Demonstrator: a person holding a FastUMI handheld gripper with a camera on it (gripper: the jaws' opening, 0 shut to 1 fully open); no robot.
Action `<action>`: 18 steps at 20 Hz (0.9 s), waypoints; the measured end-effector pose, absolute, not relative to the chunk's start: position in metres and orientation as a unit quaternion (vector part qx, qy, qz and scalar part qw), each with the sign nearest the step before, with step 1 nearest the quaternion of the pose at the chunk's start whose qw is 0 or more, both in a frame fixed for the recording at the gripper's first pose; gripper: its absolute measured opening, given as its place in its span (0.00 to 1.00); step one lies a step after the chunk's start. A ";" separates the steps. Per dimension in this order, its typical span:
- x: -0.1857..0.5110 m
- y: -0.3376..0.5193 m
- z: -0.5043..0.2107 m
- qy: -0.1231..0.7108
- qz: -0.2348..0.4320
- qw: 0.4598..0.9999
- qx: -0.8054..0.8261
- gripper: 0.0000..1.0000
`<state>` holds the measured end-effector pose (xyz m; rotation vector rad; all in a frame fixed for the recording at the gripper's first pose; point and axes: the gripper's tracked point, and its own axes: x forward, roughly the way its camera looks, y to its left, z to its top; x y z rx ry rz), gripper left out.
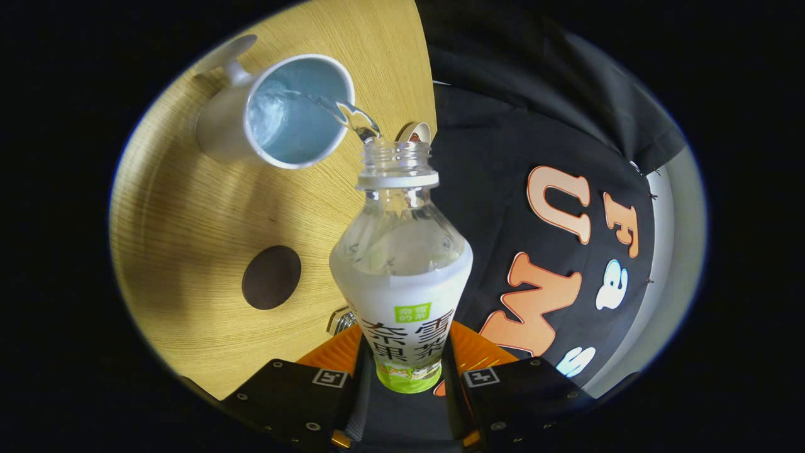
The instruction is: Take the bottle from table, then pour the juice into the cup, finally place the bottle on the coaster
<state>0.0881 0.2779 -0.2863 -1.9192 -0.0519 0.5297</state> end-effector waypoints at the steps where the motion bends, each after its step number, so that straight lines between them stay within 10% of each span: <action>1: 0.088 0.278 -0.286 -0.023 0.223 0.542 -0.810 0.52; 18: 0.086 0.295 -0.272 -0.075 0.231 0.505 -0.828 0.52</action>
